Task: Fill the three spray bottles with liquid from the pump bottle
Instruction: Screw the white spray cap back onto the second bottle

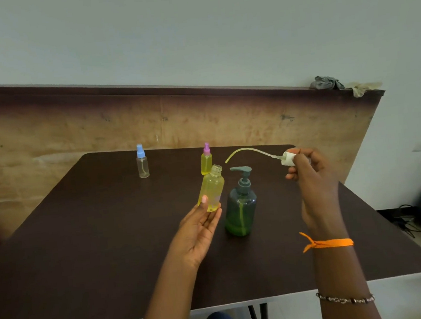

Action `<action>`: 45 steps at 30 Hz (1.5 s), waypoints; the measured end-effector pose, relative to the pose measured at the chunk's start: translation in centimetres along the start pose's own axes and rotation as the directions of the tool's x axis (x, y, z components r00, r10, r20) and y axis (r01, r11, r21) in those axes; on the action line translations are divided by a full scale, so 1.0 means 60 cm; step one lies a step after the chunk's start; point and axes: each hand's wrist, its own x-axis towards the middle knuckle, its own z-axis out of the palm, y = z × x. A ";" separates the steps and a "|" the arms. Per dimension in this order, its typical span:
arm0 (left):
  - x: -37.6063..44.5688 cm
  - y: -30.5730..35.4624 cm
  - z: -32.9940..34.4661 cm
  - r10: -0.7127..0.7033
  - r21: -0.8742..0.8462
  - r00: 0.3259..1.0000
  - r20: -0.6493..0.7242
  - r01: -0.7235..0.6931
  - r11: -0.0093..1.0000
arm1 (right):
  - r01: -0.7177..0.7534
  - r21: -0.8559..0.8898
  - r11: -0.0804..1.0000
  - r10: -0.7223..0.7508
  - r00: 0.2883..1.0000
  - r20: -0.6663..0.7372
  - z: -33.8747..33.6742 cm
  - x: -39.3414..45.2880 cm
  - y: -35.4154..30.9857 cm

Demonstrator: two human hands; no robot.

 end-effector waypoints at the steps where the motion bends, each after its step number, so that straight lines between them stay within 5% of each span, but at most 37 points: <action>1: -0.001 0.002 0.000 0.003 -0.006 1.000 -0.001 -0.003 1.000 | 0.012 -0.018 1.000 -0.011 1.000 0.016 0.005 0.000 -0.002; 17: 0.000 0.018 -0.003 0.017 -0.031 1.000 -0.006 -0.017 0.999 | 0.156 -0.167 0.973 -0.138 0.984 0.117 0.045 0.025 -0.013; 21: -0.002 0.022 -0.005 0.015 -0.028 1.000 -0.012 -0.015 0.999 | 0.189 -0.242 0.952 -0.124 0.958 0.260 0.052 0.030 -0.016; 27: -0.005 0.026 -0.005 0.034 0.007 0.999 -0.006 -0.033 0.999 | 0.404 -0.329 0.853 -0.067 0.711 0.700 0.075 0.046 -0.043; 32: -0.011 0.028 -0.001 0.051 0.036 0.999 0.009 -0.051 0.998 | 0.552 -0.340 0.761 0.011 0.514 0.858 0.107 0.065 -0.073; 45: -0.030 0.031 0.006 0.019 0.022 0.999 0.050 -0.020 1.000 | 0.701 -0.356 0.618 0.093 0.385 0.918 0.137 0.076 -0.099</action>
